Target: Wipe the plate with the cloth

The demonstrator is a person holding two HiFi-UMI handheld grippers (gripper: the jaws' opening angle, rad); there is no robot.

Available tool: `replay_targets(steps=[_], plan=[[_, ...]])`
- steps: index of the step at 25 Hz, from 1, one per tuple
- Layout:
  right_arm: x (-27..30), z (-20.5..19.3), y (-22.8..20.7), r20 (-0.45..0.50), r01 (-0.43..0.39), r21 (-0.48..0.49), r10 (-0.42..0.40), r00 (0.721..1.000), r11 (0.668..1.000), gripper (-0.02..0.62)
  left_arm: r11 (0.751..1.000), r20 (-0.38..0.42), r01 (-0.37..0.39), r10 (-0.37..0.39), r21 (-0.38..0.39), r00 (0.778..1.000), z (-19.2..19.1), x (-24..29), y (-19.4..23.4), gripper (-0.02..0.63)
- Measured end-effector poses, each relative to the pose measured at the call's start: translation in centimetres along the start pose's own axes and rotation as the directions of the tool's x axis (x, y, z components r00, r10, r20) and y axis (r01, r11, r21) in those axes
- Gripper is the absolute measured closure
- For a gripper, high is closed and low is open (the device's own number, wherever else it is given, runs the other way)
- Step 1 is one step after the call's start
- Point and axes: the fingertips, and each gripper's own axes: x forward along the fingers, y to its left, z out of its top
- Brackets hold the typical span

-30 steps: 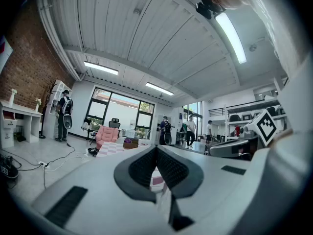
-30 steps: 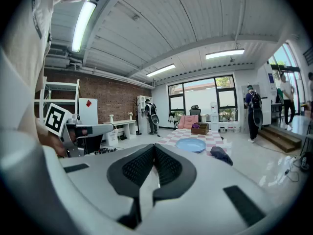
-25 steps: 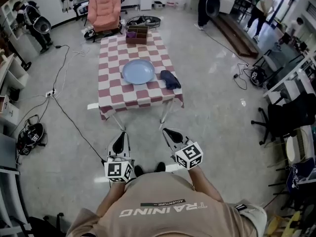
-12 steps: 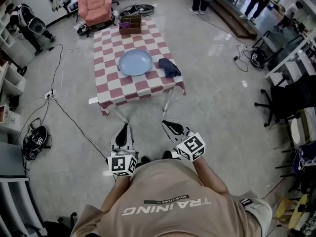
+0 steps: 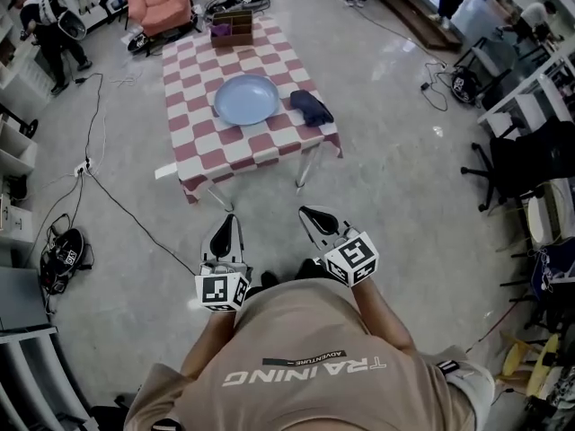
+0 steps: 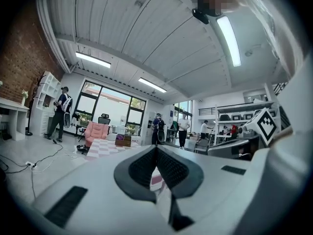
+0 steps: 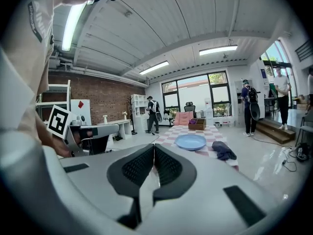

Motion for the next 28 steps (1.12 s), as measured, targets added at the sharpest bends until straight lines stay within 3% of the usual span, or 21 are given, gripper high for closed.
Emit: replay_targets(steps=[11,20,28], plan=[[2.1,-0.4,-2.3,-0.030,0.005,0.004,-0.005,1.000,1.000,0.578,0.999,-0.030,0.017,-0.018,-0.032,0.999,-1.2,3.4,1.0,0.591],[5.4,1.7,-6.7,-0.019,-0.094,-0.070,0.092,0.996,0.993,0.577,0.997,-0.029,-0.073,0.073,-0.003,0.997,-0.3,8.0,1.4,0.591],[5.7,-0.4,-9.2,-0.069,-0.173,-0.053,0.169,0.983,0.984,0.578,0.998,-0.067,-0.070,0.070,-0.003,0.995,-1.1,11.8,-1.6,0.591]])
